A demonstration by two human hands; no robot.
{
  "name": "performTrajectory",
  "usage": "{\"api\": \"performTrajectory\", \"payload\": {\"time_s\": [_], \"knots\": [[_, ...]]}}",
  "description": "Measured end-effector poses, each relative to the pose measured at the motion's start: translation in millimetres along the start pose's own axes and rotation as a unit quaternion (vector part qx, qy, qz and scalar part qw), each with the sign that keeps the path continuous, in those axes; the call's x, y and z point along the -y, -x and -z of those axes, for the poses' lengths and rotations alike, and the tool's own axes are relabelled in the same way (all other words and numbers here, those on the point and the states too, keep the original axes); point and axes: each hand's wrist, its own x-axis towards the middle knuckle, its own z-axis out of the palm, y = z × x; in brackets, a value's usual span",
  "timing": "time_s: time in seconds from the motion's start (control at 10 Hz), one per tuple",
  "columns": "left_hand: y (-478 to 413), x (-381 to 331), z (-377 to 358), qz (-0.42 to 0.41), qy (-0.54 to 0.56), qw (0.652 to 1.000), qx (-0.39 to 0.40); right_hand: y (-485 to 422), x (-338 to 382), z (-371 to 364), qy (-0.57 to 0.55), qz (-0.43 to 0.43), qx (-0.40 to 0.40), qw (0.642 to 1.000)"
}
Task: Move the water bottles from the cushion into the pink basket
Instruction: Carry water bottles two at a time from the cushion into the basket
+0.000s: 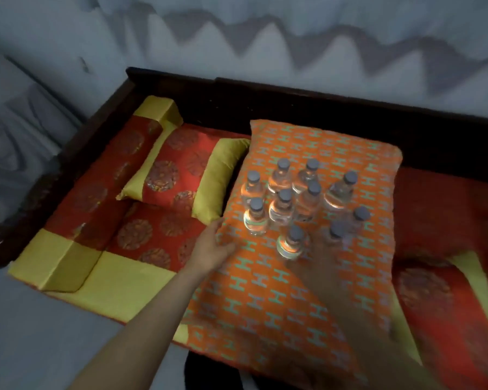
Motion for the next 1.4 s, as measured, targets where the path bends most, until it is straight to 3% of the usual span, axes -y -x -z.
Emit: {"api": "performTrajectory", "payload": {"time_s": [0.1, 0.2, 0.3, 0.5, 0.8, 1.1, 1.4], "knots": [[-24, 8, -15, -0.030, -0.013, 0.998, 0.048, 13, -28, -18, 0.009, -0.101, -0.011, 0.995], [-56, 14, -31, -0.061, -0.029, 0.990, 0.126, 9, -23, -38, 0.001, -0.097, -0.090, 0.991], [-70, 7, -43, -0.094, -0.025, 0.988, 0.123, 5, -26, -43, 0.025, -0.062, -0.145, 0.987], [-95, 25, -57, -0.096, -0.067, 0.984, 0.138, 0, -27, -61, 0.011, -0.106, -0.192, 0.976], [-112, 29, -46, -0.157, -0.035, 0.967, 0.196, 10, -14, -64, -0.016, -0.143, -0.252, 0.957], [-105, -13, -22, -0.171, 0.056, 0.953, 0.245, 53, 5, -5, -0.130, -0.111, -0.359, 0.918], [-53, -112, -100, -0.233, 0.109, 0.911, 0.321, 155, 9, 105, -0.153, -0.125, -0.510, 0.837]]}}
